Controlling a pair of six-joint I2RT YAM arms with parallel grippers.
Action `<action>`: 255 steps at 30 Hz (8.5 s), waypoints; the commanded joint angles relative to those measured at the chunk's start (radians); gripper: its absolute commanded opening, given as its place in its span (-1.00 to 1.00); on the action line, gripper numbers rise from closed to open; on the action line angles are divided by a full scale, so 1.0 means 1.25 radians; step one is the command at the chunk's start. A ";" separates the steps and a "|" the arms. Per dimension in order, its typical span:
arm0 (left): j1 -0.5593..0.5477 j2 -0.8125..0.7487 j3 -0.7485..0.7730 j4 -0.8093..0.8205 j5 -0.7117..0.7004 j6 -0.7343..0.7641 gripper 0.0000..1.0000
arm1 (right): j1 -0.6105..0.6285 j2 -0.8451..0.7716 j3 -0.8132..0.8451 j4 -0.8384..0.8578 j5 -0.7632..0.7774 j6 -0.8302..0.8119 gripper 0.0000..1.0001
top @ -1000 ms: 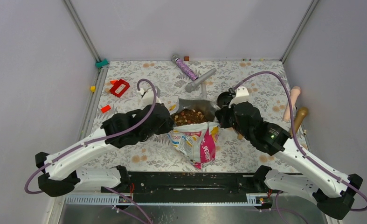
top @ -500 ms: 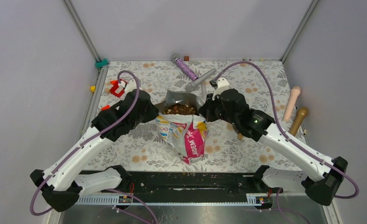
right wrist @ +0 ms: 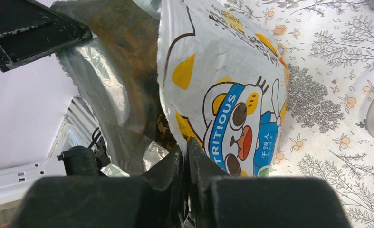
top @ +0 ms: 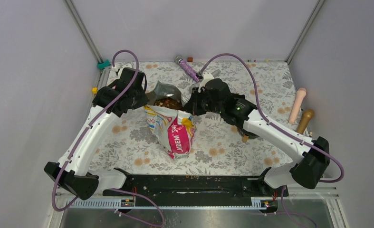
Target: Serve the pet food
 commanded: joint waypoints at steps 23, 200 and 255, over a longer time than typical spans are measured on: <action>0.029 -0.299 -0.194 0.273 0.132 0.213 0.97 | -0.008 -0.283 -0.173 0.080 0.296 -0.106 0.99; -0.698 -0.029 -0.175 0.125 0.470 0.704 -1.00 | -0.113 -0.758 -0.643 0.111 -0.515 0.213 0.99; -0.697 0.040 -0.152 0.179 0.367 0.624 -1.00 | -0.110 -0.652 -0.743 0.497 -0.684 0.430 -0.11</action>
